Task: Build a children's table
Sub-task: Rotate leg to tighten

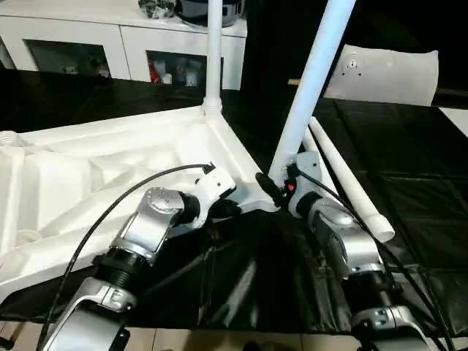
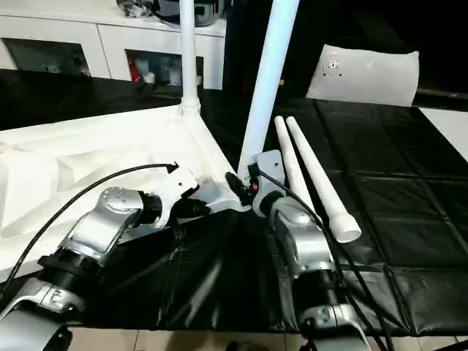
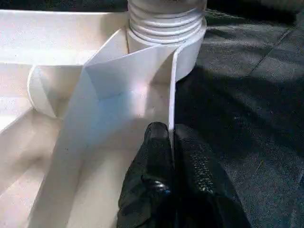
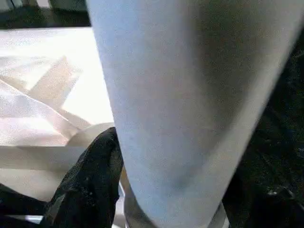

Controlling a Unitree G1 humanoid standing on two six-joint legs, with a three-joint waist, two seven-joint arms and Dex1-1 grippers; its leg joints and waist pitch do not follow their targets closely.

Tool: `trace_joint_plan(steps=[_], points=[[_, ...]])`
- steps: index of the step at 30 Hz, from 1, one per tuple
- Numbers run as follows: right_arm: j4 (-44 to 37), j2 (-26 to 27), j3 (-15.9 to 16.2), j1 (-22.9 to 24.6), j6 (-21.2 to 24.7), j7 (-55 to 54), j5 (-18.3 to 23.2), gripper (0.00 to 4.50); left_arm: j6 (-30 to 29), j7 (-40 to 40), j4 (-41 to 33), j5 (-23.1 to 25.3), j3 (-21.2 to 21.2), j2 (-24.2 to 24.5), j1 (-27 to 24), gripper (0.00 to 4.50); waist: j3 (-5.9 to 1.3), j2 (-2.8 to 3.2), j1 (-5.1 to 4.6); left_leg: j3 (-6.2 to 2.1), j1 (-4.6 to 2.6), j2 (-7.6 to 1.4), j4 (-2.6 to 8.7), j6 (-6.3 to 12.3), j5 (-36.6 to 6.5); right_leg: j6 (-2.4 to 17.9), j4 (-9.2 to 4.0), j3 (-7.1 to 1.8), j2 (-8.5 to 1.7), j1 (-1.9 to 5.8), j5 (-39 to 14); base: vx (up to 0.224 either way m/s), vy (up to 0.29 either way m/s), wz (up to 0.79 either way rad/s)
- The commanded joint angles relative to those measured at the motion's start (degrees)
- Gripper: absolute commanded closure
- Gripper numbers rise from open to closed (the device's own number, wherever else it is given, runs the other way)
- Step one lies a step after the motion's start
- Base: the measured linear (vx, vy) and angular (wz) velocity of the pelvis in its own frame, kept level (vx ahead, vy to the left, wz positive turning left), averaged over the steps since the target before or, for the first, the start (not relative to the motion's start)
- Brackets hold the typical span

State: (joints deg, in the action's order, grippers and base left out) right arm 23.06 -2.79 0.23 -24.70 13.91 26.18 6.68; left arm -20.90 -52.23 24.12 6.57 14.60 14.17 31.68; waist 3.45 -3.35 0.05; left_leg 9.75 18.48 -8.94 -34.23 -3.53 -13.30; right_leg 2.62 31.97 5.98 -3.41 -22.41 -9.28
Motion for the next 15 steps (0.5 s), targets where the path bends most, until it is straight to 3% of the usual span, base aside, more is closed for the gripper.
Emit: trace_joint_plan(steps=[1,5,8,11,15], points=[[-0.7,0.7,4.7,1.8,0.6,7.9,2.3,1.32,4.1,0.0,-1.6,-2.3,-0.5,-0.5,-0.1,4.50,-2.67,0.08,0.17,-2.15,0.44,-4.30,4.78,4.16,-13.4,3.3,-5.44,-3.48,-6.53,2.09,-33.0,0.000,0.000,0.00],[-3.1,-4.6,5.5,3.2,-1.1,15.6,2.7,0.92,7.7,-5.3,-1.0,-3.1,0.0,2.8,-1.2,4.50,-3.35,-0.17,0.71,-1.51,0.96,-4.42,4.40,6.26,-6.0,7.1,-3.76,-4.23,-6.38,2.34,-22.1,0.000,0.000,0.00],[-4.7,-11.9,7.5,3.7,-2.2,26.4,3.3,0.67,13.0,-13.2,0.9,-4.1,1.5,6.8,-1.4,4.50,-3.40,-0.41,1.31,-1.28,1.20,-3.90,3.96,7.53,-4.9,7.3,-3.50,-4.26,-6.19,2.52,-21.5,0.000,0.000,0.00],[-5.1,-14.9,8.4,3.5,-3.3,32.5,3.7,0.67,16.0,-17.3,2.3,-3.9,2.7,8.7,-0.9,4.50,-3.68,-0.42,1.86,-1.22,1.42,-4.02,3.87,8.57,-2.2,7.5,-2.95,-4.21,-6.06,2.78,-19.0,0.017,-0.019,0.01],[-4.6,-17.1,8.4,2.3,-4.8,38.3,5.3,0.81,17.8,-23.1,3.3,-5.9,2.8,10.1,-0.4,4.50,-3.86,-0.36,2.22,-1.22,1.17,-4.56,3.82,8.98,0.4,10.0,-2.08,-4.06,-6.03,2.80,-13.6,0.000,0.000,0.00]])
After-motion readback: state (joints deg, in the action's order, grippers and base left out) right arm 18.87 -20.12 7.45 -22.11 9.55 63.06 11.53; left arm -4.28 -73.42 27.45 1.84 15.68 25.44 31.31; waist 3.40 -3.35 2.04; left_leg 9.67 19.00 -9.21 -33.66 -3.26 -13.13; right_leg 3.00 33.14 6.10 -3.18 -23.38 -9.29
